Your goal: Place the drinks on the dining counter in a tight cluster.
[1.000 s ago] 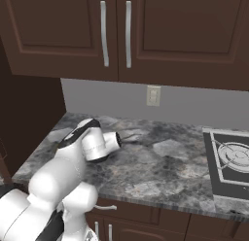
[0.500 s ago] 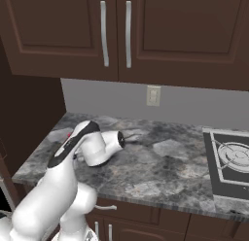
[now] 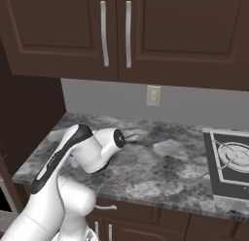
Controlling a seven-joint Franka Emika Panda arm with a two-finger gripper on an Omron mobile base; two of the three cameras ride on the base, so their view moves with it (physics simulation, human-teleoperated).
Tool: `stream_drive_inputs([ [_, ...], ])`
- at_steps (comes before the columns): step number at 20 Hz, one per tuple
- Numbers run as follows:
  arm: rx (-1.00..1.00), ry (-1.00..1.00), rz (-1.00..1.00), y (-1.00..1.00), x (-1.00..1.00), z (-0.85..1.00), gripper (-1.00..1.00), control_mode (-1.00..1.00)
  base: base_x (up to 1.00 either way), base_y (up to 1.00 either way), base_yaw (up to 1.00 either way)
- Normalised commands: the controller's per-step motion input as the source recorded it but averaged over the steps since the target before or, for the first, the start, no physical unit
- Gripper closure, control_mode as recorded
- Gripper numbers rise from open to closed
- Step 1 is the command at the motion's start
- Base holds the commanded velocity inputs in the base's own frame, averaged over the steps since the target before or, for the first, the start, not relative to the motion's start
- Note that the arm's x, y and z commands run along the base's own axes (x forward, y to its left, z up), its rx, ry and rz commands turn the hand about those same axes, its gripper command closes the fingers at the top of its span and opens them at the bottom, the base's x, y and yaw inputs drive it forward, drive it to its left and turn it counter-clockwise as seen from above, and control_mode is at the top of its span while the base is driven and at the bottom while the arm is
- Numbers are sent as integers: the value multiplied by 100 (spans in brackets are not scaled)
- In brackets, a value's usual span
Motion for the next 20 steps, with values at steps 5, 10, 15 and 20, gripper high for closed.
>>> stream_drive_inputs([
  [5,-11,-6,-8,-6,-34,40,100,-100,0,0,0],
  [10,-14,2,-15,-4,-3,30,100,-100,0,0,0],
  [15,-3,13,-25,-13,0,19,100,-100,0,0,0],
  [20,0,12,-12,-23,-14,3,100,-100,0,0,0],
])
